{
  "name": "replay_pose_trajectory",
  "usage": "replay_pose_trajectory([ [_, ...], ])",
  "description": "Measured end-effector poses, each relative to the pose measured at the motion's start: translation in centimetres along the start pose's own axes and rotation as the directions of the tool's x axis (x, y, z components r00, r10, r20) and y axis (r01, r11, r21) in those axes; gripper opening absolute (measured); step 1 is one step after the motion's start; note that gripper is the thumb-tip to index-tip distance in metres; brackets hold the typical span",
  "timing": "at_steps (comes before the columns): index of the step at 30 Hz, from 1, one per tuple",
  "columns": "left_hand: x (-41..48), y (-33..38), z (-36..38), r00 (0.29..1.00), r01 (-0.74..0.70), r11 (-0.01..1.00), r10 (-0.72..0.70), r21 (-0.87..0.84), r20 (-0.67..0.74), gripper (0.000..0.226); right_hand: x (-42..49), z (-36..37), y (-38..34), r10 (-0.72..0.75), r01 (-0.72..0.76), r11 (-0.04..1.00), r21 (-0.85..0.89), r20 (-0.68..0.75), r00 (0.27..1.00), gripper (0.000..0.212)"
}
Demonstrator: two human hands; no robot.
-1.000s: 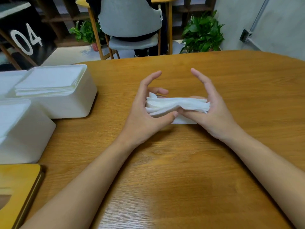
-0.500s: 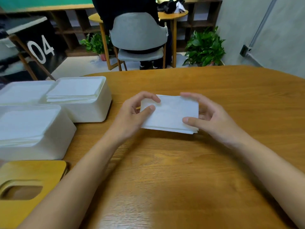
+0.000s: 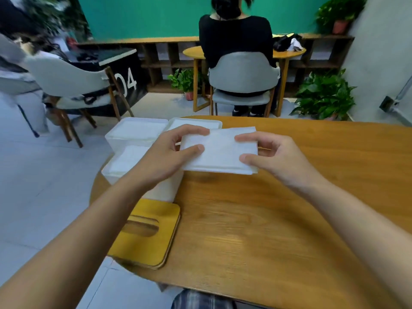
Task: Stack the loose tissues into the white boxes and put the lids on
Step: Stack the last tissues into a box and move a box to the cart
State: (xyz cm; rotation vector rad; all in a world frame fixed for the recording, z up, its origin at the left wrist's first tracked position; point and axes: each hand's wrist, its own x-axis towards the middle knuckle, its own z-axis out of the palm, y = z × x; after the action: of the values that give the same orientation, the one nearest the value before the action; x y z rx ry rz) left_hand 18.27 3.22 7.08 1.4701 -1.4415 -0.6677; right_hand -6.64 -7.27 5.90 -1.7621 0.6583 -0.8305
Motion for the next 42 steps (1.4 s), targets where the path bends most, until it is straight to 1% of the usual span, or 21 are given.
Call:
replay_pose_trajectory([
  [3, -0.4, -0.8, -3.9, 0.998, 0.058, 0.998, -0.058, 0.022, 0.0, 0.039, 2.5, 3.5, -0.7, 0.036, -0.037, 0.999, 0.023, 0.036, 0.999, 0.041],
  [5, -0.4, -1.6, -6.4, 0.996, 0.085, 0.996, -0.083, 0.04, -0.033, 0.041, 4.4, 5.7, -0.9, 0.04, -0.04, 0.999, 0.0, 0.044, 0.998, 0.044],
  [11, 1.6, -5.0, -13.3, 0.969, 0.149, 0.983, -0.123, 0.111, -0.214, 0.033, 11.4, 11.6, -0.3, 0.043, -0.041, 0.995, -0.089, 0.022, 0.999, 0.05],
  [13, 2.8, -6.4, -15.5, 0.958, 0.183, 0.97, -0.139, 0.161, -0.252, 0.03, 13.7, 13.4, -0.4, 0.043, -0.038, 0.989, -0.144, 0.031, 0.999, 0.052],
  [15, 4.1, -7.7, -17.4, 0.949, 0.217, 0.951, -0.152, 0.219, -0.277, 0.029, 16.1, 14.9, -0.6, 0.039, -0.027, 0.971, -0.238, 0.046, 0.998, 0.054],
  [19, 6.5, -10.0, -20.1, 0.94, 0.266, 0.911, -0.172, 0.316, -0.295, 0.029, 20.3, 17.2, -0.6, 0.038, -0.005, 0.928, -0.371, 0.08, 0.996, 0.056],
  [23, 7.6, -12.2, -21.2, 0.958, 0.271, 0.818, -0.179, 0.508, -0.222, 0.028, 22.3, 18.6, 0.4, 0.065, 0.028, 0.852, -0.522, 0.158, 0.985, 0.058],
  [27, 7.8, -13.1, -21.2, 0.976, 0.214, 0.754, -0.143, 0.621, -0.162, 0.028, 22.9, 18.8, 1.1, 0.077, 0.075, 0.756, -0.65, 0.202, 0.976, 0.055],
  [29, 8.0, -13.3, -21.3, 0.986, 0.169, 0.709, -0.122, 0.685, -0.117, 0.029, 22.9, 18.6, 1.0, 0.086, 0.101, 0.688, -0.718, 0.219, 0.972, 0.053],
  [32, 8.5, -12.9, -21.7, 0.999, 0.04, 0.627, -0.052, 0.778, -0.009, 0.035, 22.8, 18.4, 0.3, 0.039, 0.17, 0.531, -0.83, 0.224, 0.974, 0.053],
  [33, 8.7, -12.7, -21.9, 0.997, 0.002, 0.597, -0.058, 0.802, 0.041, 0.039, 22.8, 18.5, 0.0, 0.014, 0.202, 0.487, -0.85, 0.239, 0.971, 0.054],
  [35, 9.3, -12.3, -22.1, 0.982, -0.013, 0.57, -0.148, 0.821, 0.119, 0.046, 22.9, 18.7, -0.4, 0.014, 0.242, 0.452, -0.859, 0.278, 0.961, 0.056],
  [37, 9.8, -12.2, -22.1, 0.96, 0.021, 0.553, -0.244, 0.833, 0.137, 0.049, 22.9, 18.9, -0.4, 0.077, 0.231, 0.457, -0.859, 0.297, 0.952, 0.057],
  [38, 10.0, -12.1, -21.9, 0.954, 0.03, 0.539, -0.268, 0.842, 0.137, 0.05, 23.0, 19.0, -0.3, 0.109, 0.219, 0.457, -0.862, 0.298, 0.948, 0.058],
  [40, 10.4, -12.0, -21.5, 0.945, 0.03, 0.506, -0.295, 0.862, 0.141, 0.05, 23.3, 19.0, -0.2, 0.175, 0.191, 0.448, -0.873, 0.295, 0.939, 0.058],
  [42, 10.5, -12.0, -21.1, 0.94, 0.023, 0.493, -0.307, 0.87, 0.149, 0.05, 23.7, 19.2, -0.2, 0.238, 0.187, 0.411, -0.892, 0.303, 0.923, 0.058],
])
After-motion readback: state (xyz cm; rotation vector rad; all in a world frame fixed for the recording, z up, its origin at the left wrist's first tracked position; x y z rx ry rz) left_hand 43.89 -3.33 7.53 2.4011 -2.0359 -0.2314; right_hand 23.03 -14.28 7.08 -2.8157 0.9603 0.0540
